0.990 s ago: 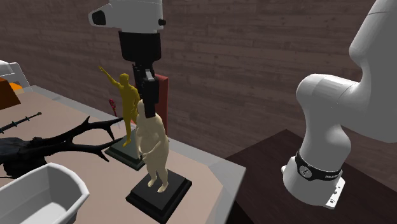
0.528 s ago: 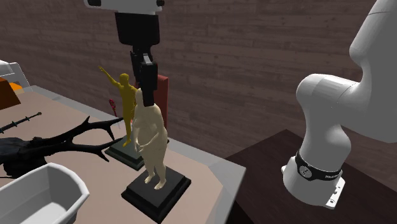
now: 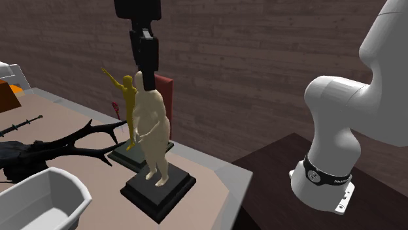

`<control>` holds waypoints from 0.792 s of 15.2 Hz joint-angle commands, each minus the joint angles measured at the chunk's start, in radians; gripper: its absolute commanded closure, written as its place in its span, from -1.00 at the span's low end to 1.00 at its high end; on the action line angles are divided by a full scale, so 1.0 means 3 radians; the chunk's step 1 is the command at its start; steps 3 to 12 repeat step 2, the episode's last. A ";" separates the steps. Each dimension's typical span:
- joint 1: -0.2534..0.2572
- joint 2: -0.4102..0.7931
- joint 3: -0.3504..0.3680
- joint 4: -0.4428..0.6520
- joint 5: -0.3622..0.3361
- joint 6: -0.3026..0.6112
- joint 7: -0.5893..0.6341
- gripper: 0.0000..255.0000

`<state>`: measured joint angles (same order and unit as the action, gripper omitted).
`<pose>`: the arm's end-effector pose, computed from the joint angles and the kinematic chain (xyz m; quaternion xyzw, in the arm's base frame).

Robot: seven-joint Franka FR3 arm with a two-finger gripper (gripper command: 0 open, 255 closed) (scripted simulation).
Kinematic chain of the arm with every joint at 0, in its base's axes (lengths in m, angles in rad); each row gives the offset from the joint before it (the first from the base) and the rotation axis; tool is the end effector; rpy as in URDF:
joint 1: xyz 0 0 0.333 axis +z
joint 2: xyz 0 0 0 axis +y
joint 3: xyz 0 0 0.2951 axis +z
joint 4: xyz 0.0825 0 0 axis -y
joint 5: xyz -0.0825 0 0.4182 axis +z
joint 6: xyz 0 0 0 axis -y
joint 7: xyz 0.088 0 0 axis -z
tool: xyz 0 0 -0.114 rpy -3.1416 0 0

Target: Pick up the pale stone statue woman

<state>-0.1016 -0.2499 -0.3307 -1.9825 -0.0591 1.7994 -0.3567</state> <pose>0.4754 -0.2379 0.5377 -0.9992 0.0282 -0.0293 0.0001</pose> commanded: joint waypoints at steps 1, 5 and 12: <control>0.0001 0.0002 0.0001 0.0063 0.0003 -0.0055 -0.0002 1.00; 0.0001 0.0003 0.0001 0.0064 0.0003 -0.0055 -0.0002 1.00; 0.0001 0.0003 0.0001 0.0064 0.0003 -0.0055 -0.0002 1.00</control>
